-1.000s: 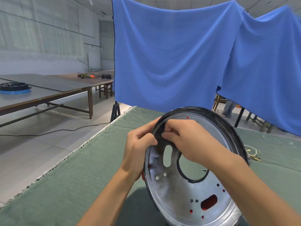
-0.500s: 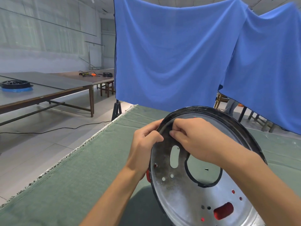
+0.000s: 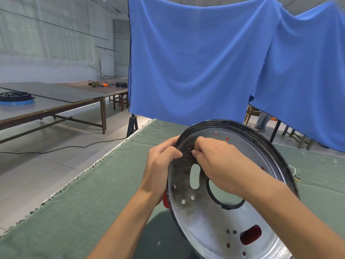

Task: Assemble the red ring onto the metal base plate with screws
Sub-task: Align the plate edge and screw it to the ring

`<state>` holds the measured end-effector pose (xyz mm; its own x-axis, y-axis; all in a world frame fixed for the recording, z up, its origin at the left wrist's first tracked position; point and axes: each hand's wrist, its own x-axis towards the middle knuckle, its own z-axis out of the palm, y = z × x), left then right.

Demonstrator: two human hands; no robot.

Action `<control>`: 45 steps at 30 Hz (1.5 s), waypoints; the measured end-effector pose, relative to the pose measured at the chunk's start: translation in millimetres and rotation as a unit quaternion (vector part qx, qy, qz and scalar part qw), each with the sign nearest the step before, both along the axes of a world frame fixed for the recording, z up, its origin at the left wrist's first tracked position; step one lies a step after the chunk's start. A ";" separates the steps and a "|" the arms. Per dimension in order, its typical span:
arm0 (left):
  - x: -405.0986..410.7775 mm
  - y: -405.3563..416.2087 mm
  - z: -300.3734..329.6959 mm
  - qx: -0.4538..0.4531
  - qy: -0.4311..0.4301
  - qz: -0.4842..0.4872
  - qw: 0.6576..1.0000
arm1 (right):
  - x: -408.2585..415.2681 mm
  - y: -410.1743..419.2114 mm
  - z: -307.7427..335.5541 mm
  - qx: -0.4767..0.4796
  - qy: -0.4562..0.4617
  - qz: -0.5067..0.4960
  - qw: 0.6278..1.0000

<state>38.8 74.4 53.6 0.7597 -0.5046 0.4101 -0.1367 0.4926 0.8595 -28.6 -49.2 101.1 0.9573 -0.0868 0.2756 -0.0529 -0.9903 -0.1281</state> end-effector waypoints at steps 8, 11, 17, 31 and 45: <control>-0.8 0.9 2.0 0.001 0.003 -0.021 1.000 | 0.3 1.4 2.3 -0.004 -0.001 -0.010 1.000; -1.9 1.1 3.0 -0.003 0.003 -0.033 0.999 | 0.7 1.5 1.9 -0.006 -0.002 -0.012 1.000; -3.0 1.2 4.6 -0.004 0.001 -0.032 0.999 | 0.5 1.4 1.4 -0.017 -0.008 -0.009 1.000; -4.6 -1.7 3.8 -0.009 -0.028 -0.024 0.999 | 3.5 3.4 3.9 -0.060 -0.012 0.014 0.998; -7.2 -1.7 4.7 -0.023 -0.046 -0.014 0.999 | 6.1 9.6 7.0 -0.046 -0.017 -0.007 0.999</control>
<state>31.6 72.7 58.3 0.7036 -0.5044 0.5006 -0.1994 0.5360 0.8203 -22.5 -39.6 108.1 0.9460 -0.0735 0.3158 -0.0648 -0.9972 -0.0380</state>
